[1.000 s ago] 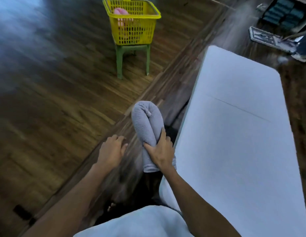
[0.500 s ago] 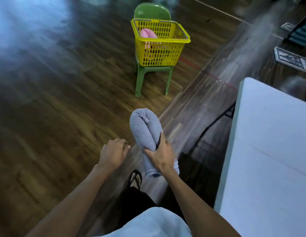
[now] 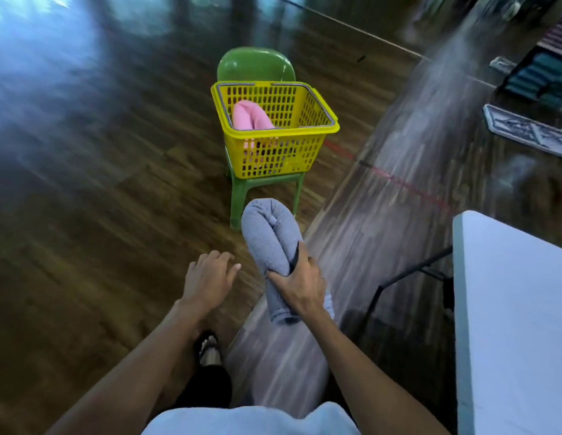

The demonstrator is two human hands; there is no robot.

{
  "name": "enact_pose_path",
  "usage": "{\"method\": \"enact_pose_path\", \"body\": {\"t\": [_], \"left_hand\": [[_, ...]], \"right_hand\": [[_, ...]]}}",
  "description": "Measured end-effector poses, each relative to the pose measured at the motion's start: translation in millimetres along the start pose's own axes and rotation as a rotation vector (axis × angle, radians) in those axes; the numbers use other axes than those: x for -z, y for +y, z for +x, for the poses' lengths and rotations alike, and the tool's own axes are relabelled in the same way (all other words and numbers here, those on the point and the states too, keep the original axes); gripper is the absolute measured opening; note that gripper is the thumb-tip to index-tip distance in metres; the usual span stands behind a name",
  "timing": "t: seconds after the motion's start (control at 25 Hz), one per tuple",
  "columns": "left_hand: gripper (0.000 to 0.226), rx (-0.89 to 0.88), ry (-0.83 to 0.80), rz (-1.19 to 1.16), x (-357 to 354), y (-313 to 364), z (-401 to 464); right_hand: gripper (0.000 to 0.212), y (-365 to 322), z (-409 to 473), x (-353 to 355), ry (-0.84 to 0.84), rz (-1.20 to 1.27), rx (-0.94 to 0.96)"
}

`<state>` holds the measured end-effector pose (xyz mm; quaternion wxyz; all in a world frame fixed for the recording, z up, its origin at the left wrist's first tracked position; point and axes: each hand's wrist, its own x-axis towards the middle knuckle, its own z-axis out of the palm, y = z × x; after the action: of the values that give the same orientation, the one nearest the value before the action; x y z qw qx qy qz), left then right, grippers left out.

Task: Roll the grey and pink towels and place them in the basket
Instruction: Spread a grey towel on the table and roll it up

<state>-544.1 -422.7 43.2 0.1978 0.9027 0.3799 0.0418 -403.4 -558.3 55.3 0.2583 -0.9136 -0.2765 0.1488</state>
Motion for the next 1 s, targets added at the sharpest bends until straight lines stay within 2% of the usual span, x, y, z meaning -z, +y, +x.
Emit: {"method": "enact_pose_path", "body": {"t": [0.36,0.6,0.72,0.88,1.0], "left_hand": [[0.030,-0.170,0.046,0.046,36.3,-4.7,305.6],[0.023,-0.207,0.096,-0.011,46.7,4.0,466.5],[0.024,-0.194,0.099,-0.018,35.0,7.7,553.6],[0.028,-0.088,0.020,0.008,10.5,18.5,656.1],[0.029,-0.121,-0.035,0.013,-13.3,24.9,722.3]], "right_hand": [[0.103,-79.6,258.7,3.7,0.096,0.018,-0.145],[0.101,-108.1,412.3,5.2,0.105,-0.006,-0.179],[0.102,-111.1,505.5,6.6,0.061,-0.005,-0.157],[0.104,-110.2,624.5,10.3,-0.022,-0.098,-0.146],[0.105,-105.9,706.5,9.3,-0.108,-0.159,-0.184]]}}
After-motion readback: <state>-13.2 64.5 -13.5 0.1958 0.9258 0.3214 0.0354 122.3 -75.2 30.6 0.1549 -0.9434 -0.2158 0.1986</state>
